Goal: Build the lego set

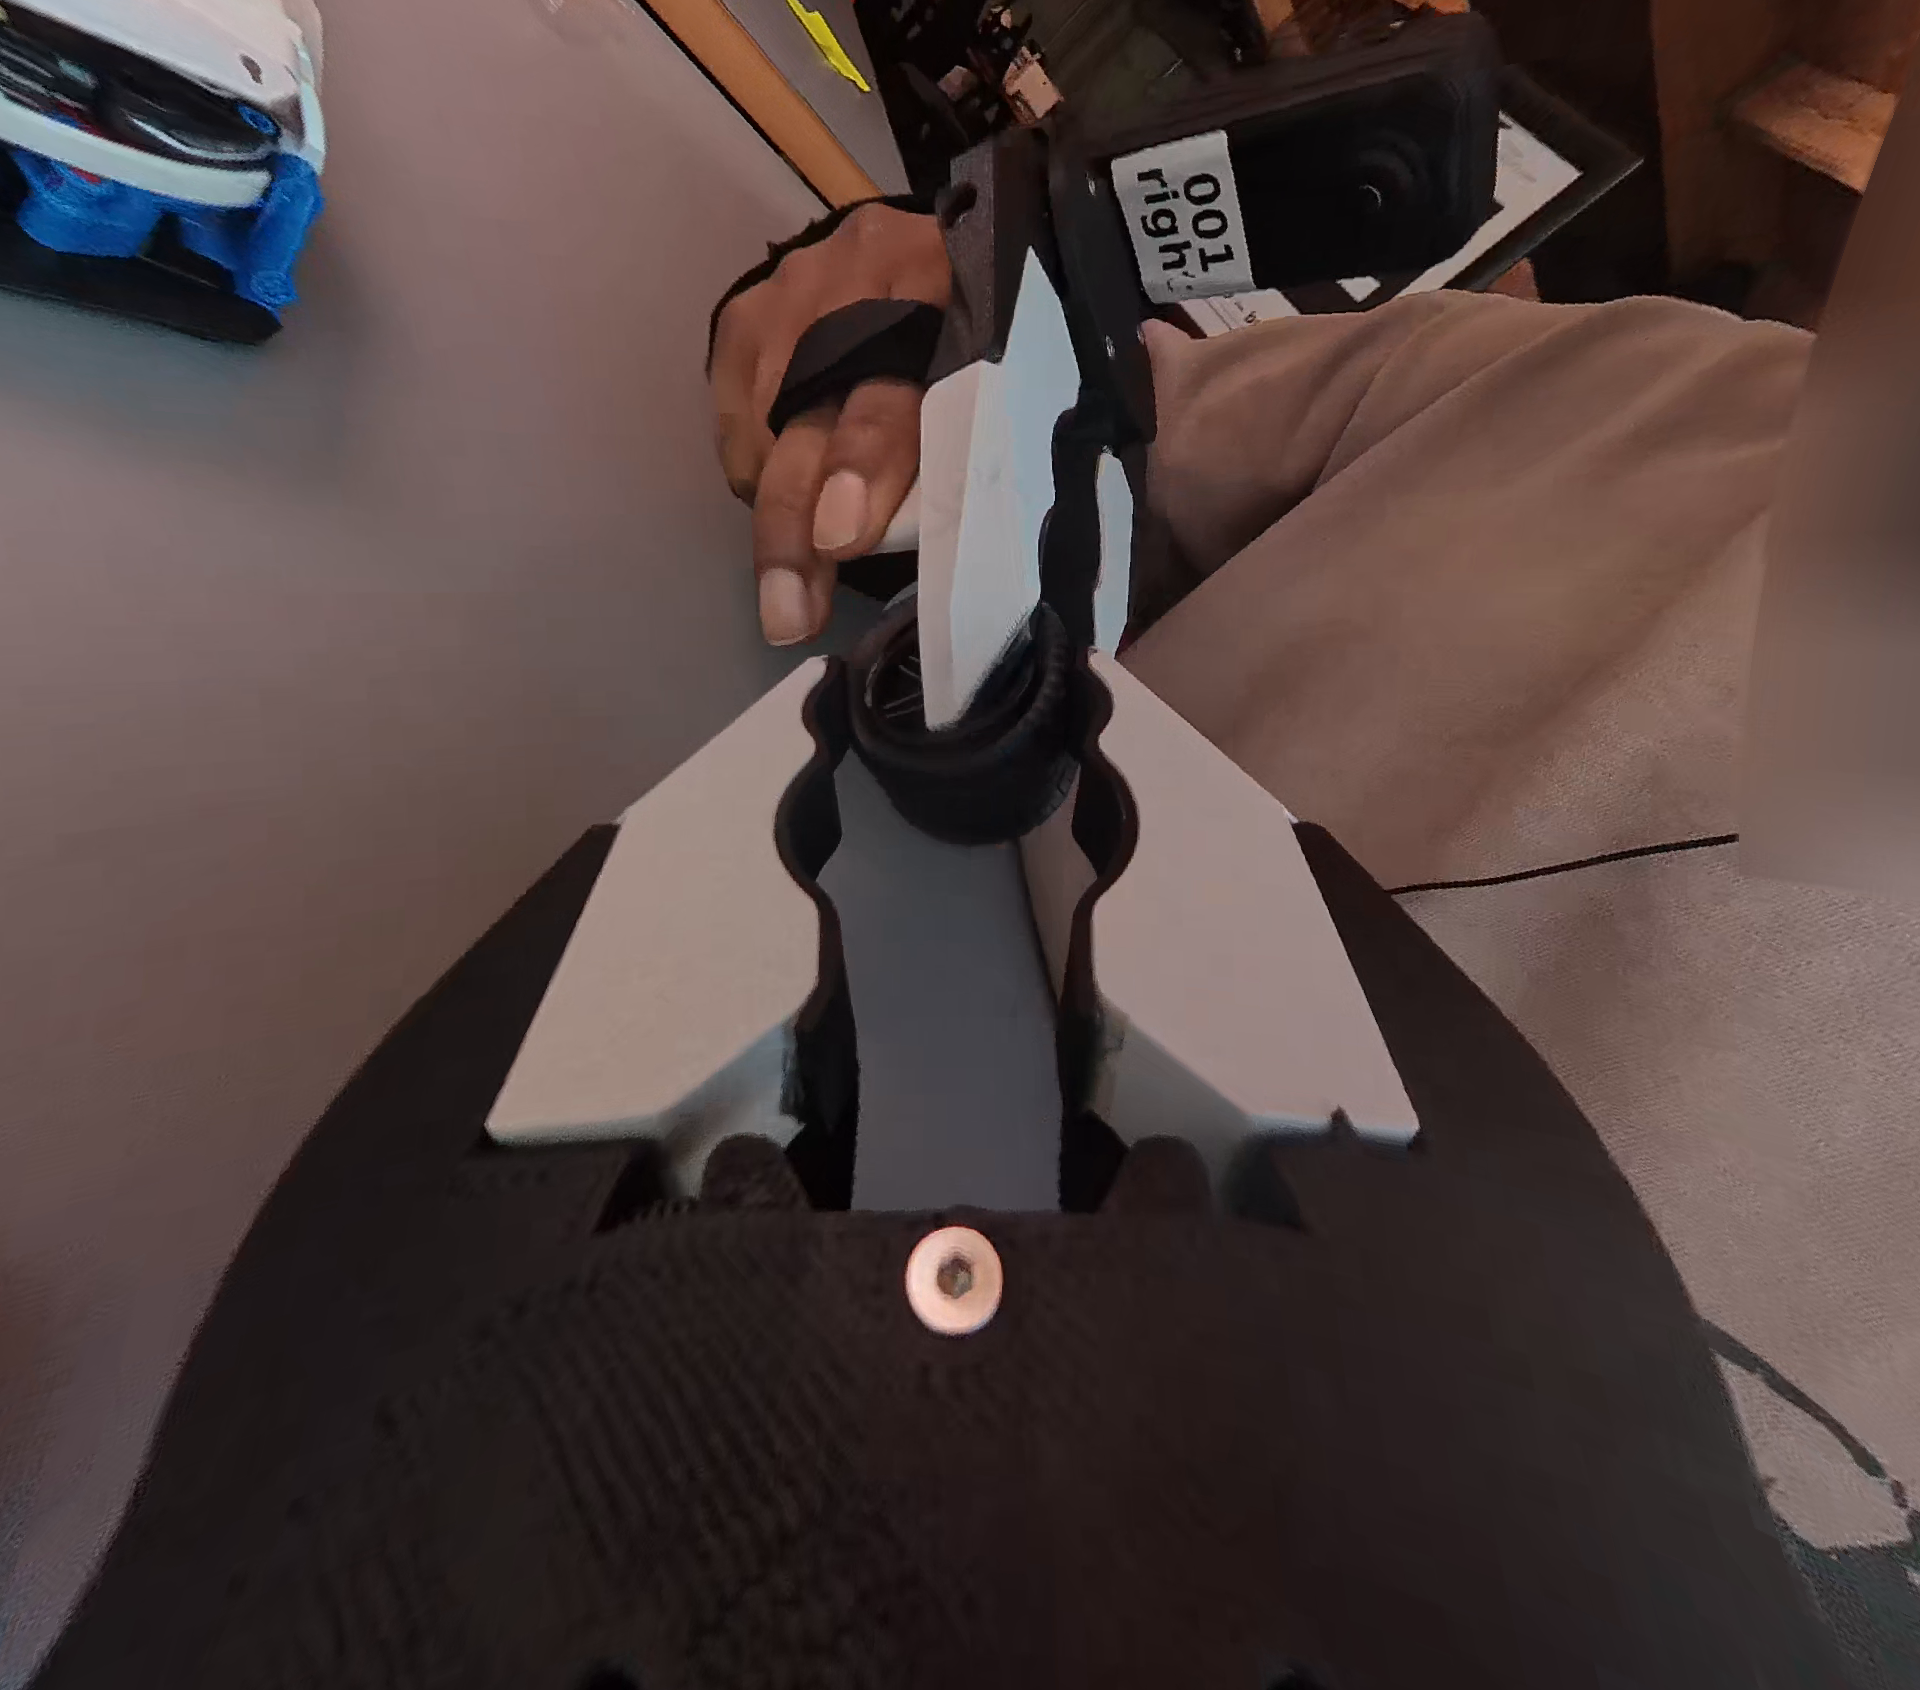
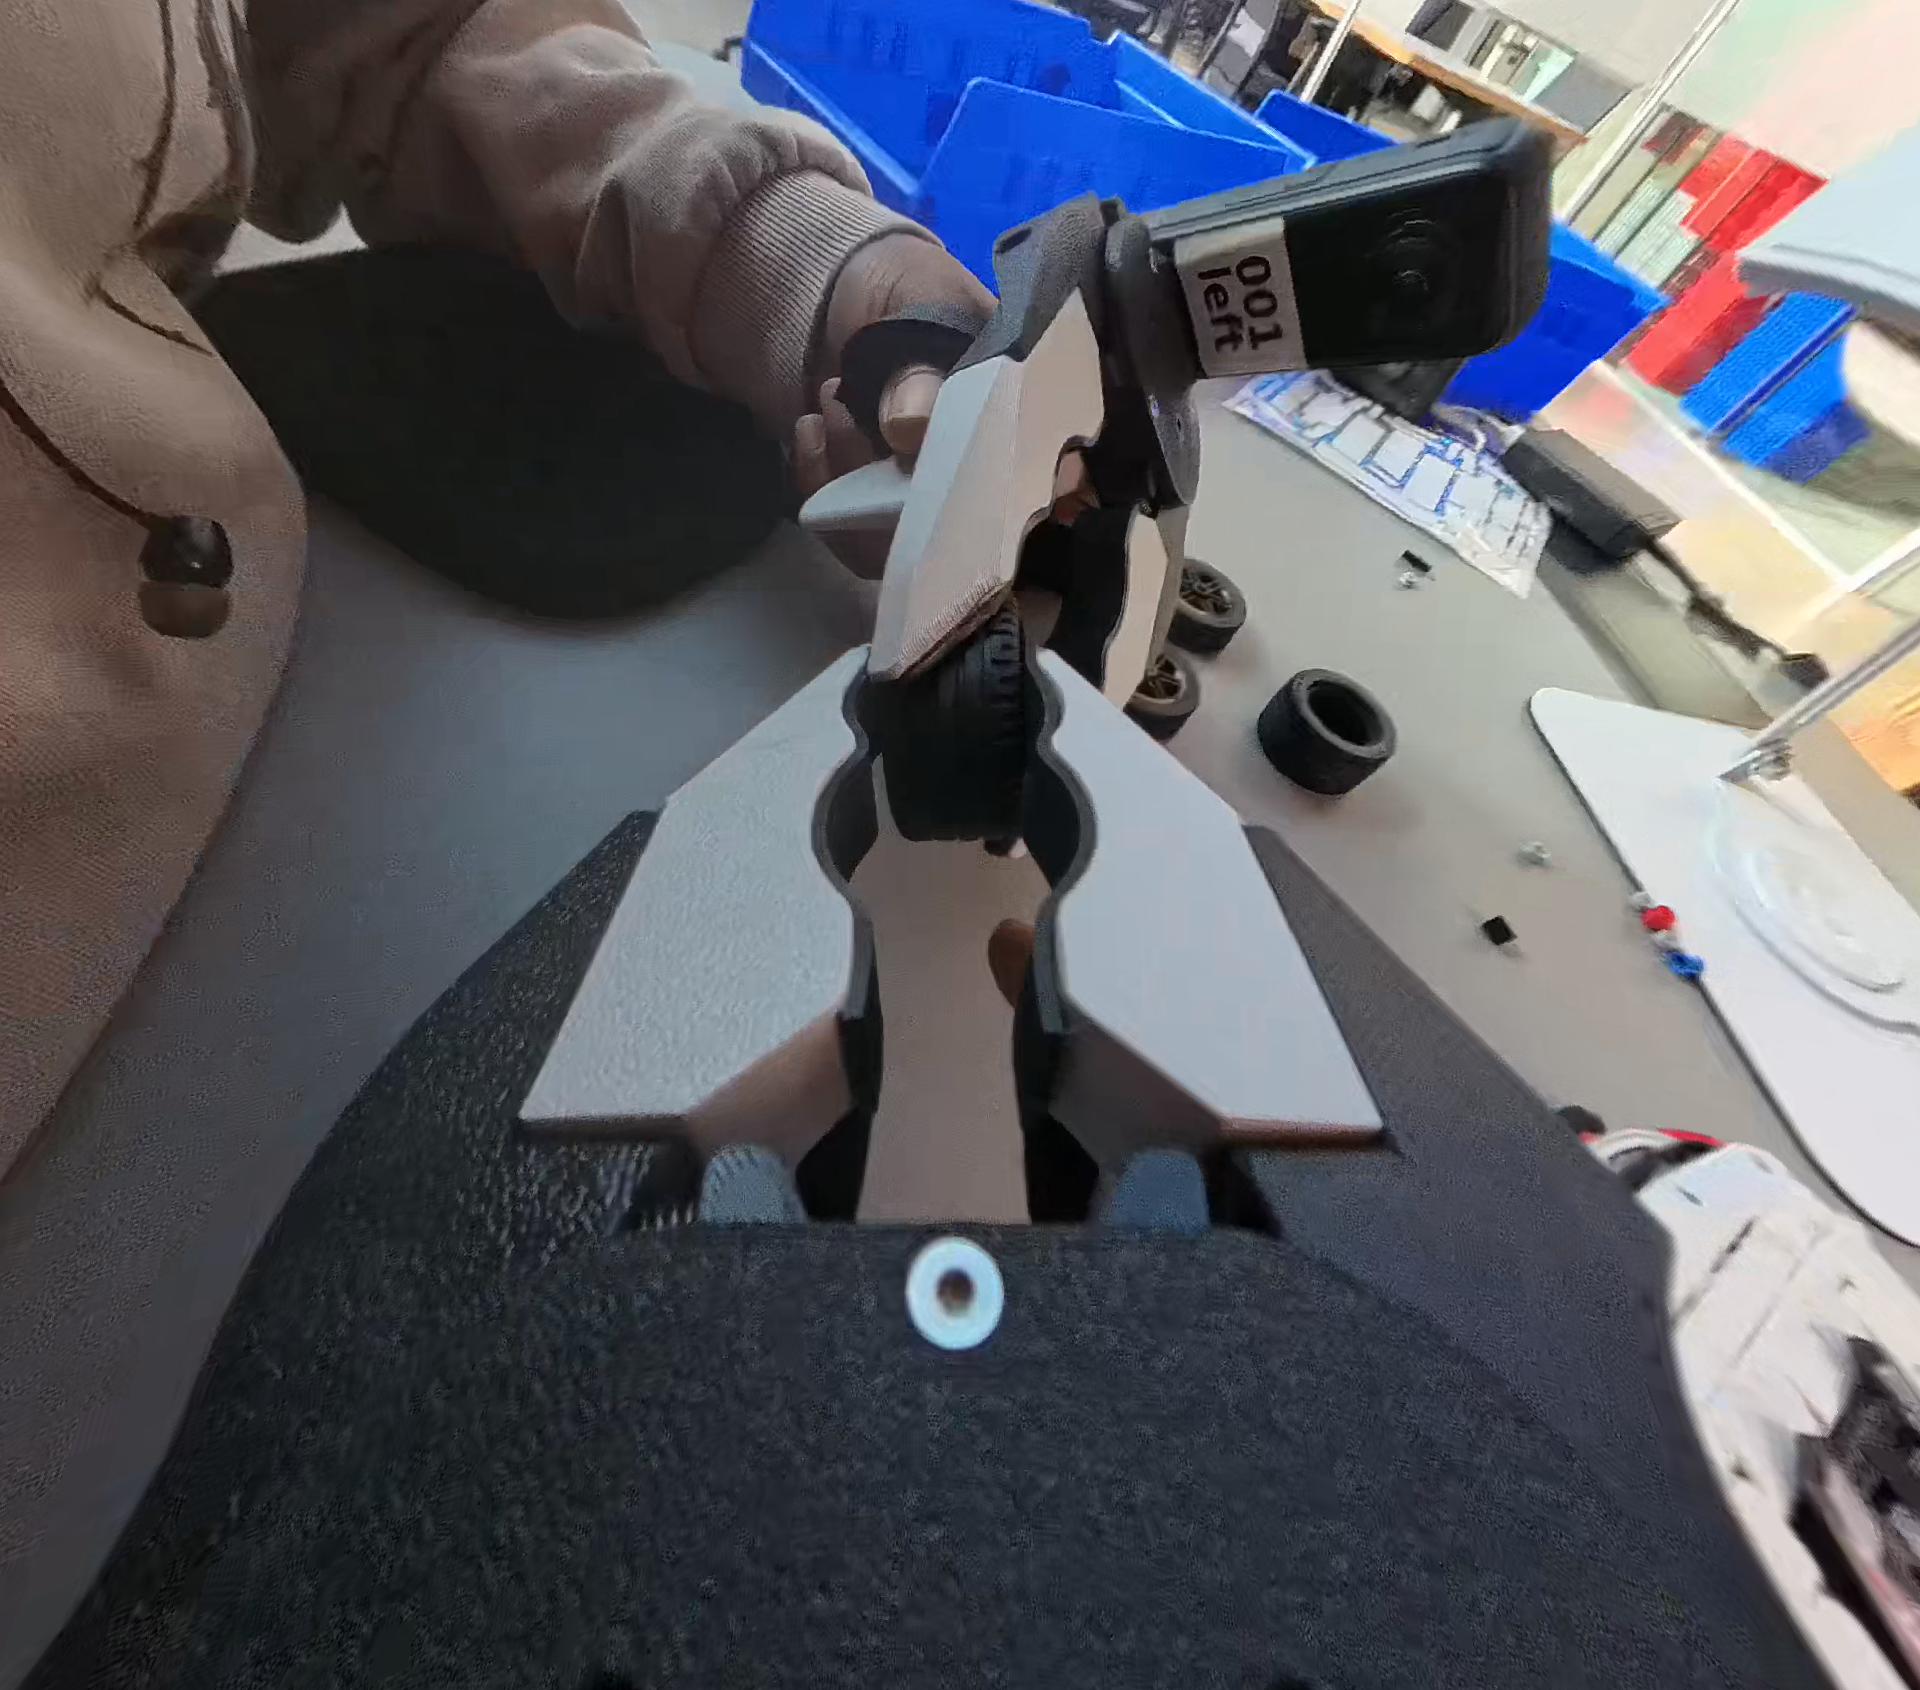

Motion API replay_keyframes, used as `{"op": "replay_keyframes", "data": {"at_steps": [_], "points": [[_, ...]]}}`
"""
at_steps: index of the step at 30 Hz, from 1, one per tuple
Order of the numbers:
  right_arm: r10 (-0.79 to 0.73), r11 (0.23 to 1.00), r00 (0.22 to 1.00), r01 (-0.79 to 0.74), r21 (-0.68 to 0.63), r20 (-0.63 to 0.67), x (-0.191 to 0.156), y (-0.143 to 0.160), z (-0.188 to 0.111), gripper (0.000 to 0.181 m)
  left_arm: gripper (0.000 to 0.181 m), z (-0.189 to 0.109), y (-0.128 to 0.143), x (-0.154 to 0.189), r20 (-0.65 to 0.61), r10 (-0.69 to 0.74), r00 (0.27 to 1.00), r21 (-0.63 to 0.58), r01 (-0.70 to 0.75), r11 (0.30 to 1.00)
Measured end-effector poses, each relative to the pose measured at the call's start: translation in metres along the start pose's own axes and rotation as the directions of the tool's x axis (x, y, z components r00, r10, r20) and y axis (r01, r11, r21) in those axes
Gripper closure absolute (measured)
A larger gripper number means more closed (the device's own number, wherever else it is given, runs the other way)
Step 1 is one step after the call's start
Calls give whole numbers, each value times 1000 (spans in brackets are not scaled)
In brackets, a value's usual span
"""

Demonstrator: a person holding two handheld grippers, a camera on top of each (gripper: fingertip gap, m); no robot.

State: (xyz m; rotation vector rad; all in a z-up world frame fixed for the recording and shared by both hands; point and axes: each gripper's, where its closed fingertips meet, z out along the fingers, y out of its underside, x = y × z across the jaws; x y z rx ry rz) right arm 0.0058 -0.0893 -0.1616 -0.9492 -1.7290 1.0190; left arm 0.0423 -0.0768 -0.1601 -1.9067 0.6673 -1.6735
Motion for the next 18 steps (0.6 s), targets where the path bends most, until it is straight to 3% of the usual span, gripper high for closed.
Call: {"op": "replay_keyframes", "data": {"at_steps": [2, 5, 8, 10, 13, 15, 18], "points": [[-175, 984, 980, 172, -36, -98, 12, 2, 1, 159, 138, -5, -6, -7, 66, 72, 995, 11, -73, 997], [-472, 880, 860, 446, -163, -195, 23, 8, 1, 158, 137, -10, -11, -15, 174, 175, 969, 14, -180, 984], [-627, 770, 760, 573, -279, -170, 19, 27, 6, 157, 138, -10, -2, -29, 238, 208, 949, -39, -205, 978], [-546, 810, 828, 485, -331, -125, 19, 46, 8, 151, 138, -13, 4, -46, 331, 306, 893, -118, -283, 952], [-184, 940, 983, 167, -296, -29, 9, 43, -1, 146, 138, -21, 12, -66, 435, 451, 779, -247, -378, 892], [50, 956, 998, -56, -288, -27, 15, 33, -7, 157, 138, -20, 18, -69, 445, 521, 729, -322, -412, 852], [316, 873, 948, -304, -380, -34, 20, 37, 0, 163, 136, -18, 30, -75, 445, 621, 645, -448, -439, 779]]}}
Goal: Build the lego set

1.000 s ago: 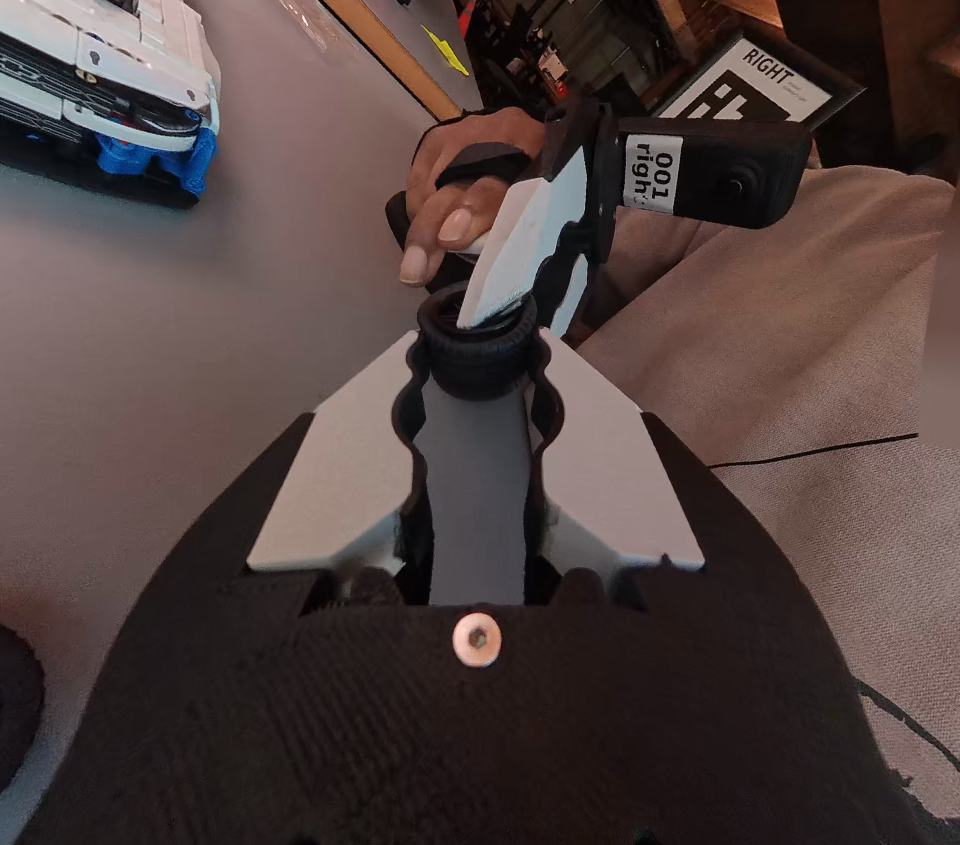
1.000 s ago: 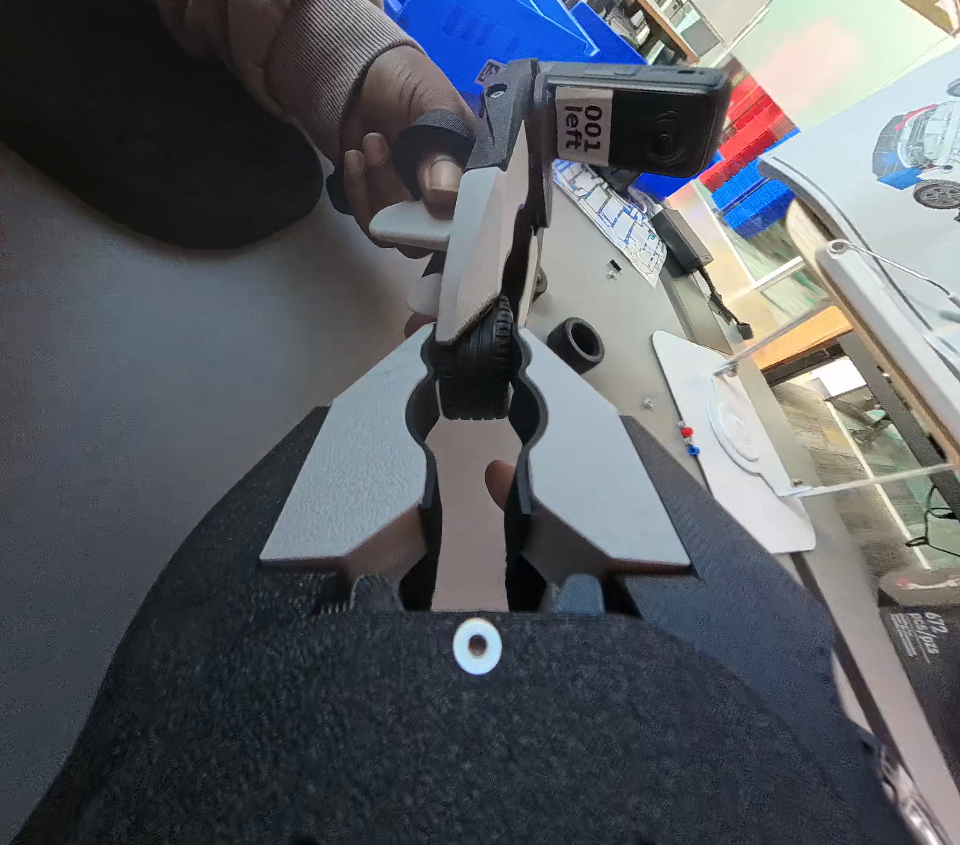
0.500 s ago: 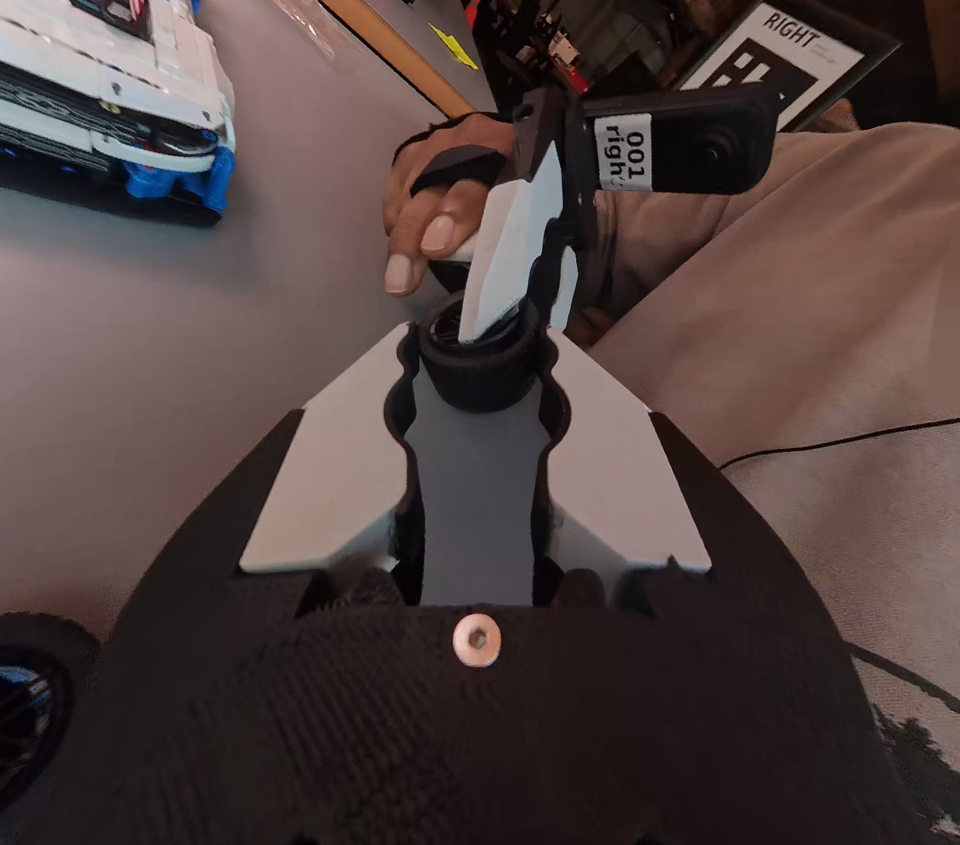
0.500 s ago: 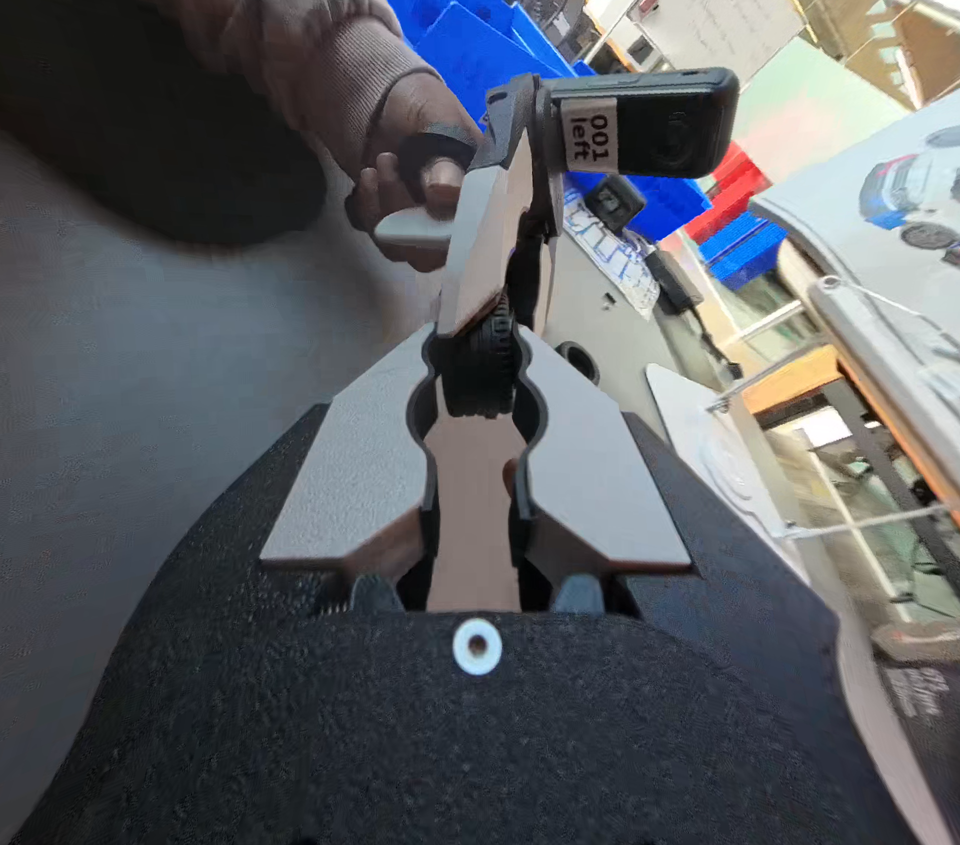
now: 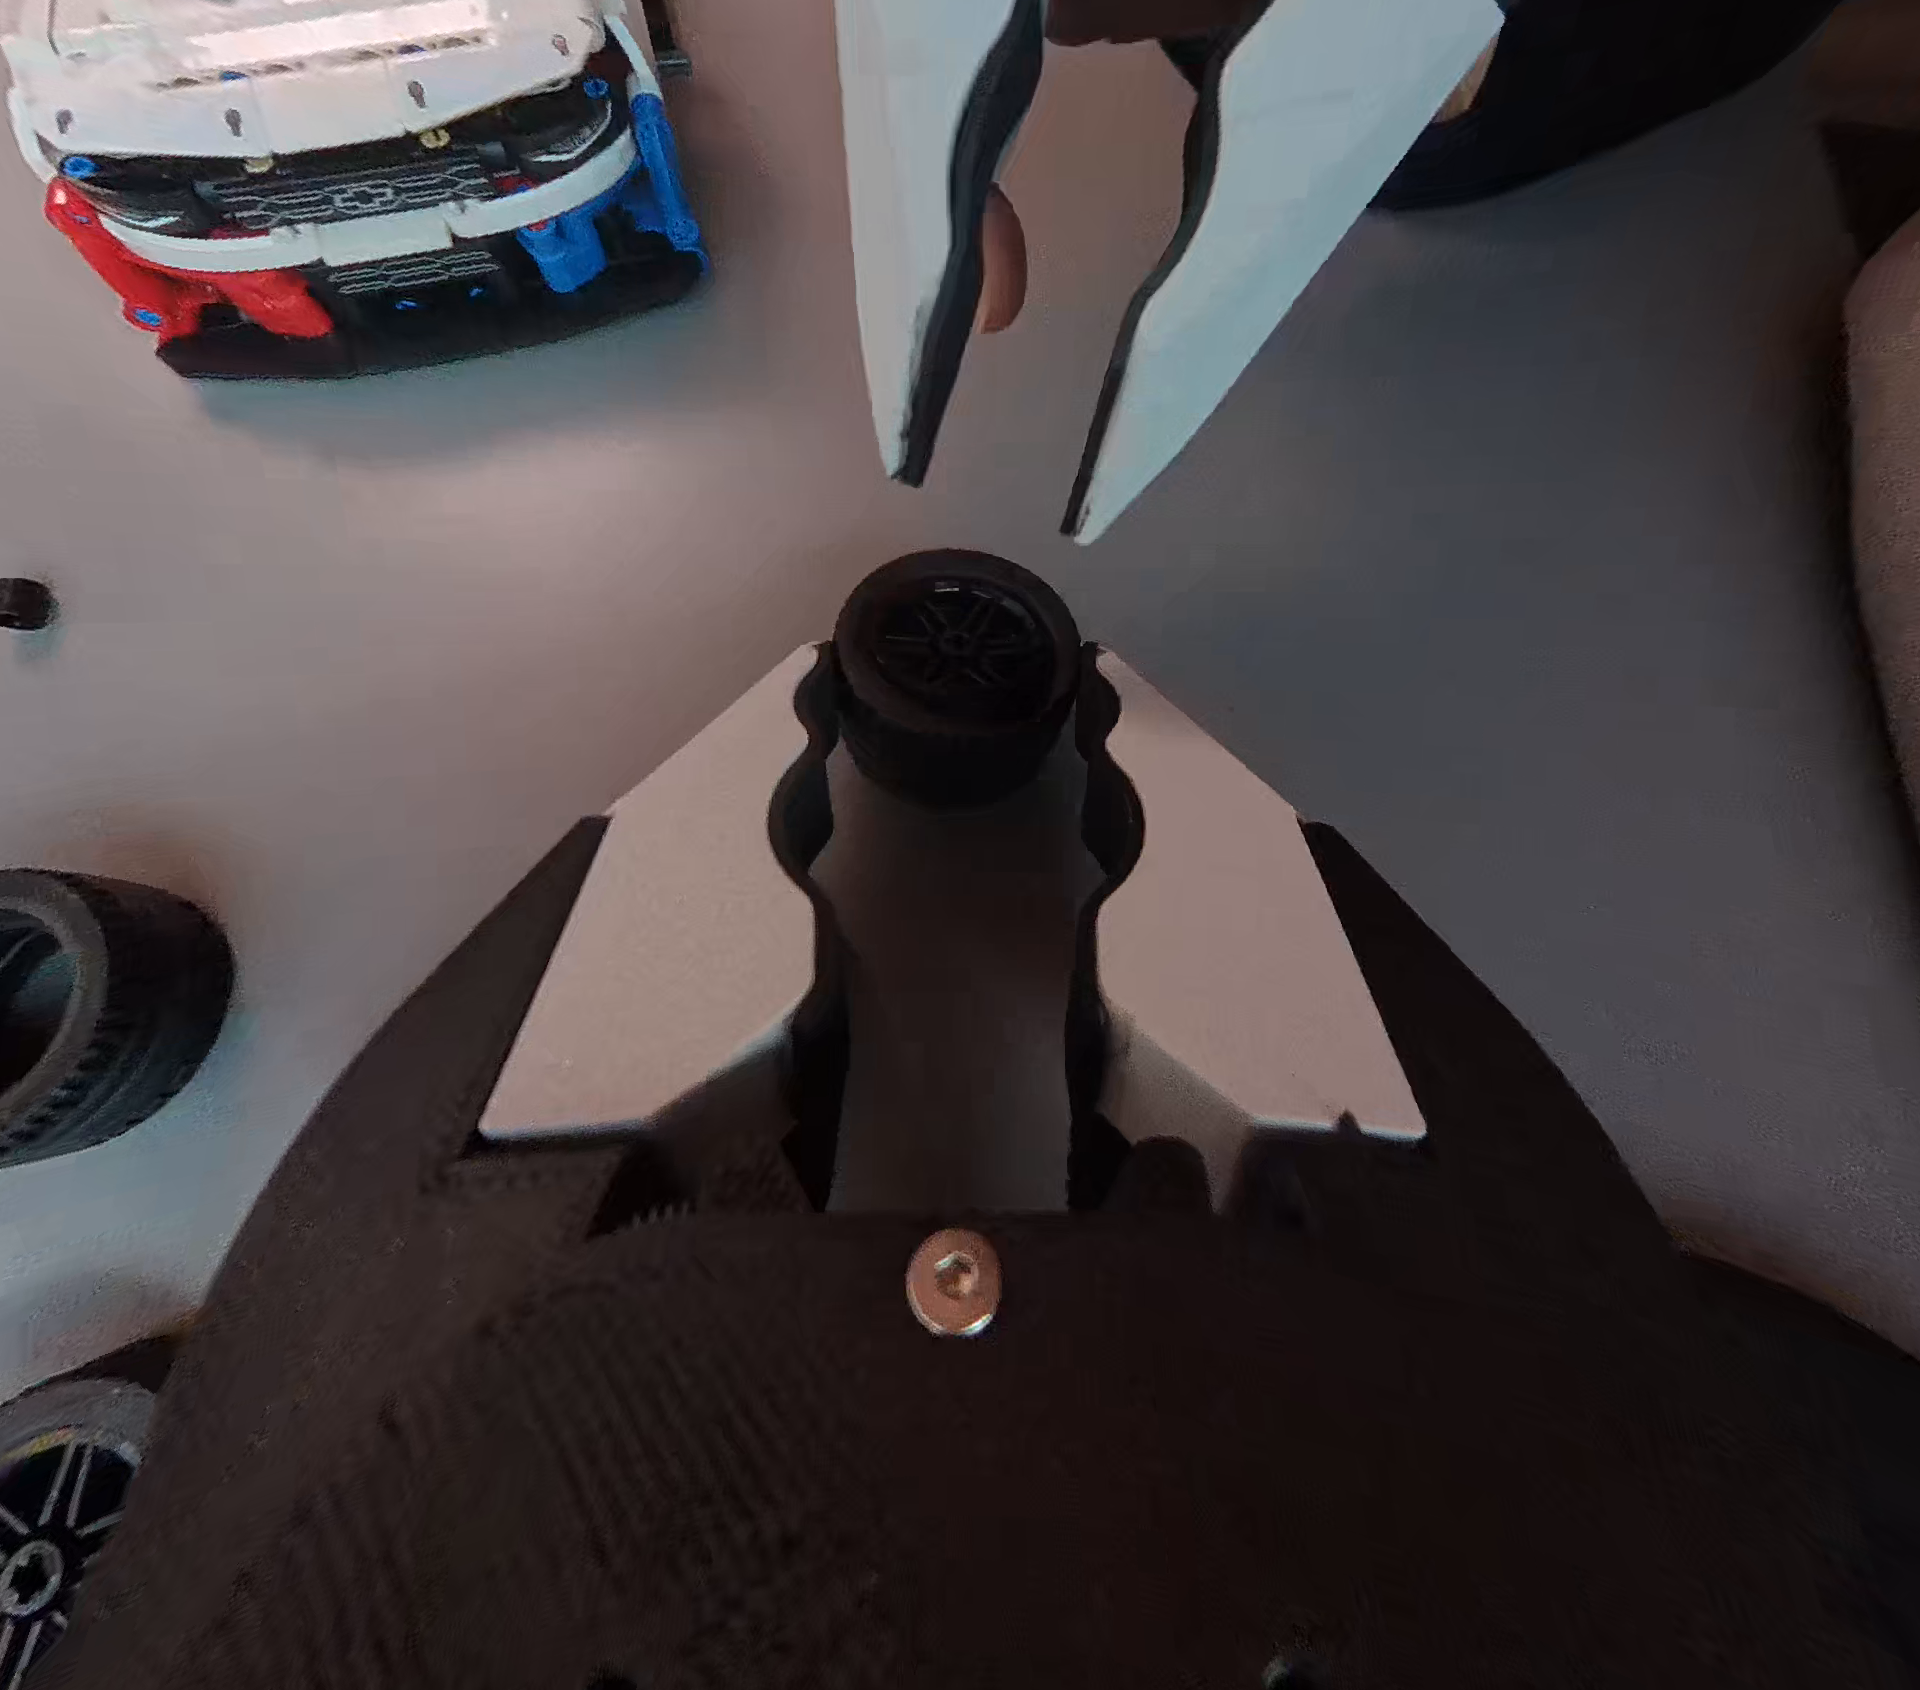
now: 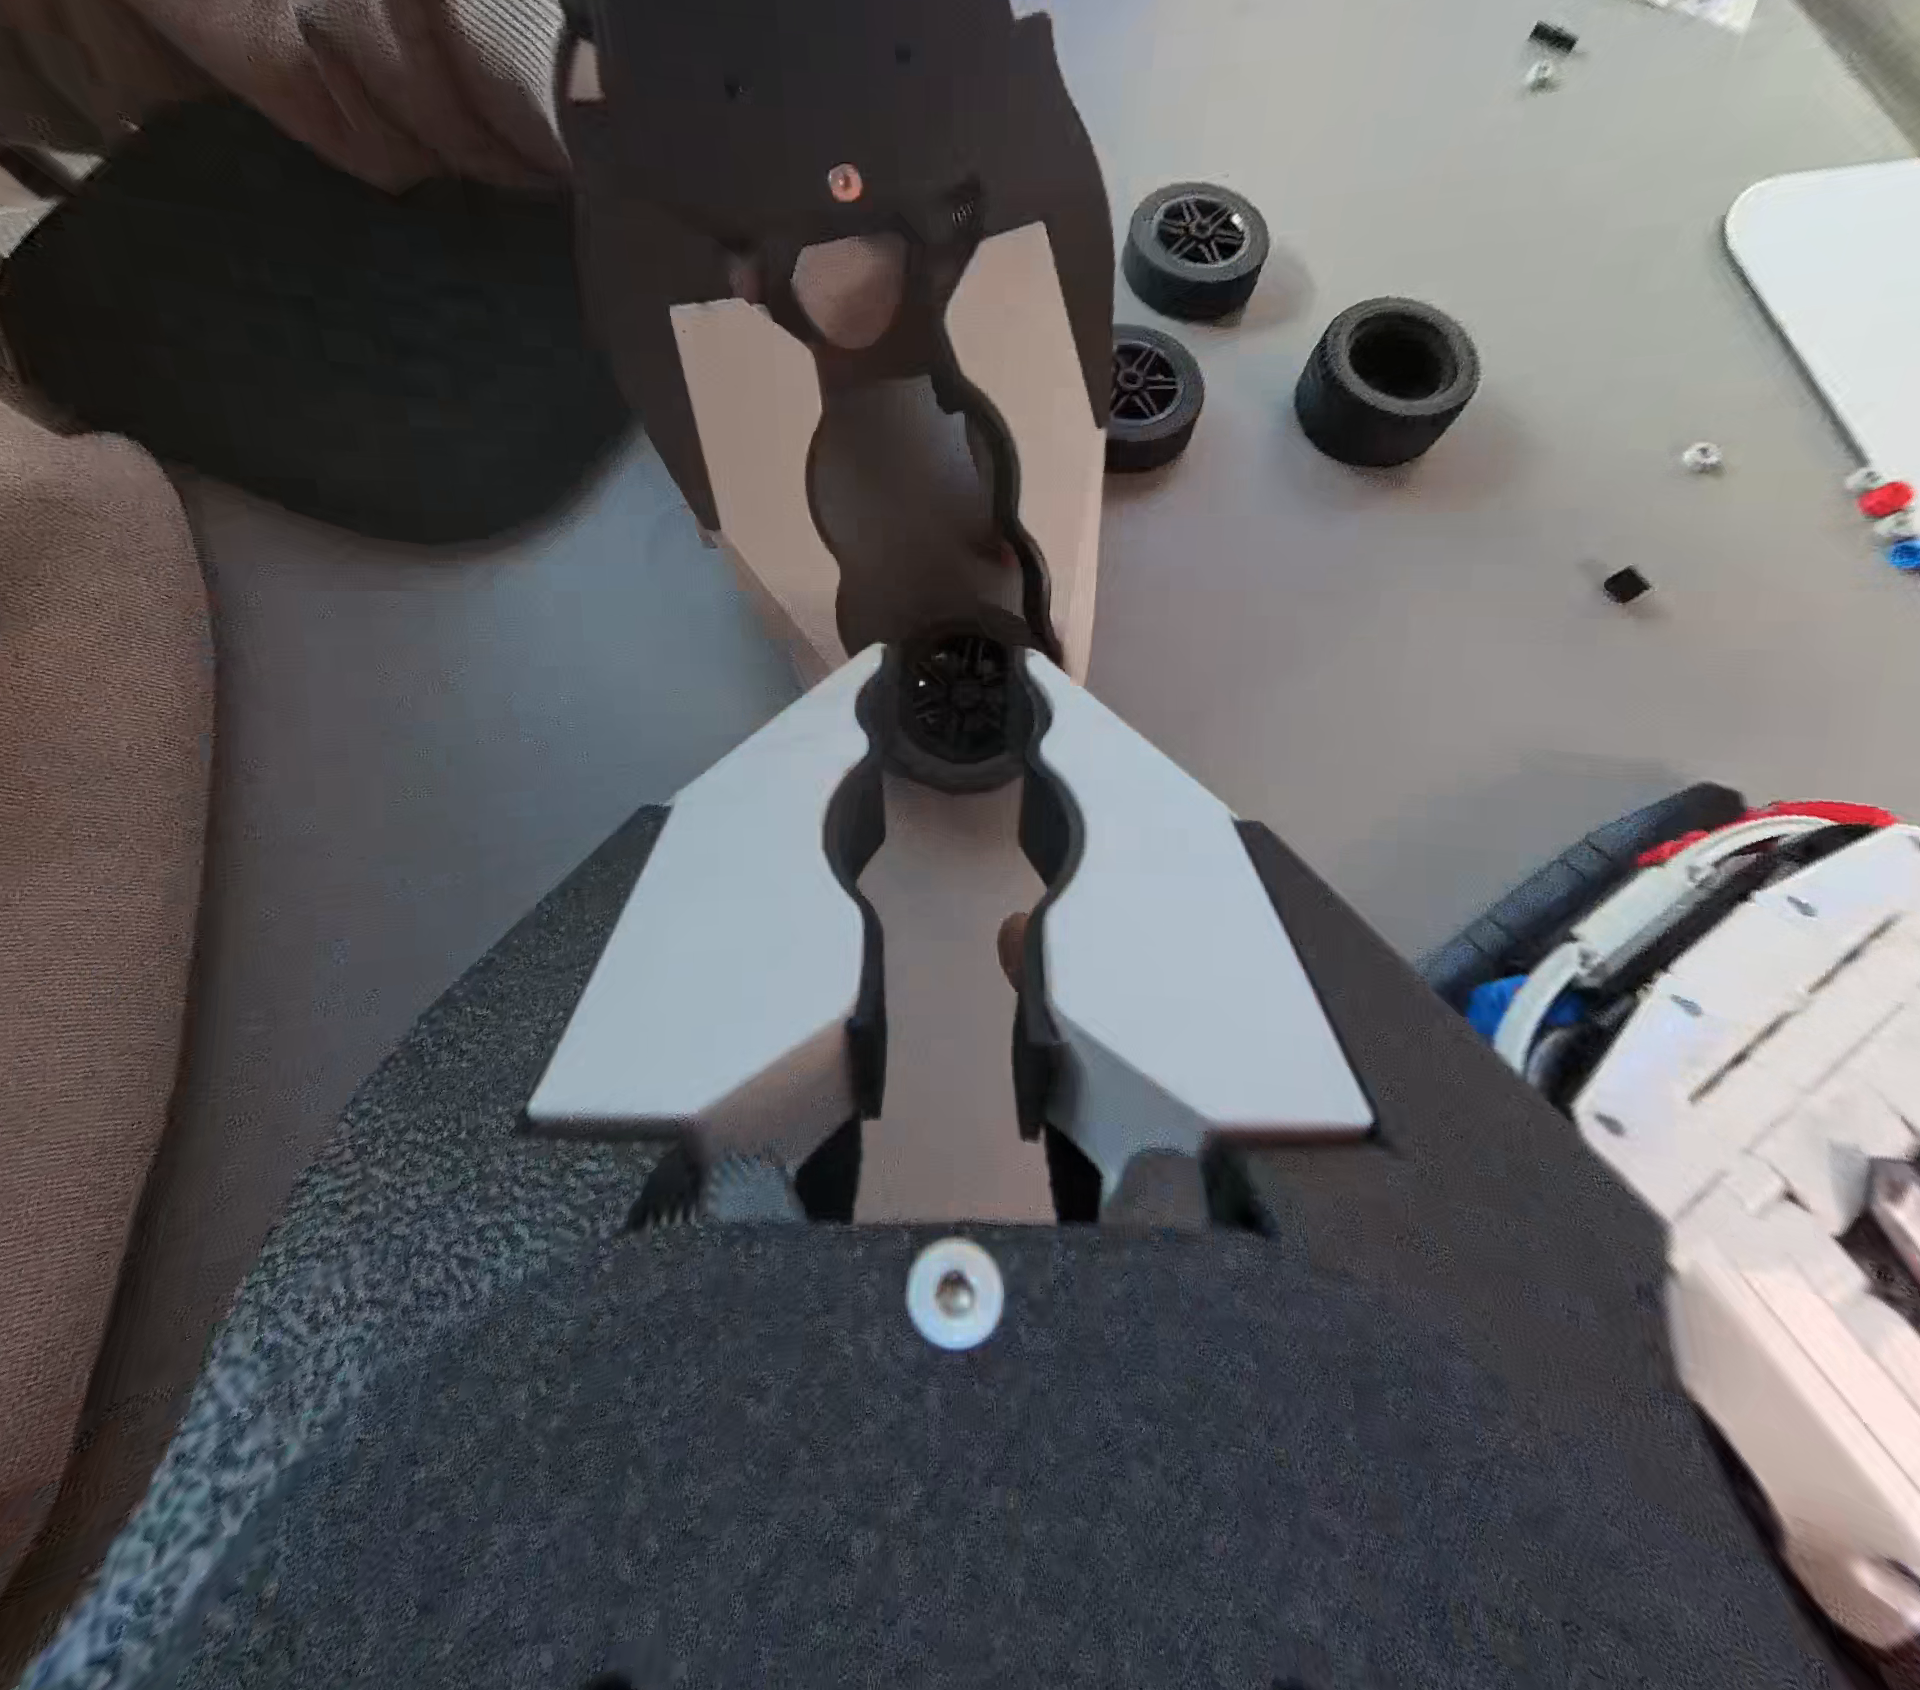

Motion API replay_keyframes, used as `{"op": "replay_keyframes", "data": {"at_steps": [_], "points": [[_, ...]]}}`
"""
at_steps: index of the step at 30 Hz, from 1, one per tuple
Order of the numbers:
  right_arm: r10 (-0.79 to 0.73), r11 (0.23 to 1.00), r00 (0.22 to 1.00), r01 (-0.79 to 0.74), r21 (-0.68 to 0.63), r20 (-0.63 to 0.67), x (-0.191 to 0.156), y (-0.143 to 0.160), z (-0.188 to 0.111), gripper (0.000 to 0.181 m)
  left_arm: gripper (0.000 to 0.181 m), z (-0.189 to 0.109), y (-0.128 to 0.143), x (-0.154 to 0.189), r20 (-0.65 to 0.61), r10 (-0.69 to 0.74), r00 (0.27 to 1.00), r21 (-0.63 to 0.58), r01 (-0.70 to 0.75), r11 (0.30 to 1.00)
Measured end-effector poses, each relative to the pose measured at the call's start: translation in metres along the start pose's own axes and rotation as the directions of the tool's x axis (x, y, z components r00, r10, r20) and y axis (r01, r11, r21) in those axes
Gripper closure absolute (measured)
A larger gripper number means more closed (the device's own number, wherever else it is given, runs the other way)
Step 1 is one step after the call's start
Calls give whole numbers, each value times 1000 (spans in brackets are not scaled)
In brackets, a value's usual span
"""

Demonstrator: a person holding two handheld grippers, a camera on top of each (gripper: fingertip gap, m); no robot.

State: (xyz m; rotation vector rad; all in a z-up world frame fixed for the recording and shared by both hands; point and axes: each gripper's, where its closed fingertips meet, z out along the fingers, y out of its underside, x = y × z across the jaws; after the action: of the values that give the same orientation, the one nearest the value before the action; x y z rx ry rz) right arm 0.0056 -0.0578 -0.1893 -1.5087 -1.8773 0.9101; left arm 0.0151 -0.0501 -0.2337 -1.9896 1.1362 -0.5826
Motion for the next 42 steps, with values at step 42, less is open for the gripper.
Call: {"op": "replay_keyframes", "data": {"at_steps": [42], "points": [[-124, 858, 991, 130, -496, 44, 4, 15, 42, 181, 141, -13, 18, -1, -54, 37, 998, -45, -40, 998]]}}
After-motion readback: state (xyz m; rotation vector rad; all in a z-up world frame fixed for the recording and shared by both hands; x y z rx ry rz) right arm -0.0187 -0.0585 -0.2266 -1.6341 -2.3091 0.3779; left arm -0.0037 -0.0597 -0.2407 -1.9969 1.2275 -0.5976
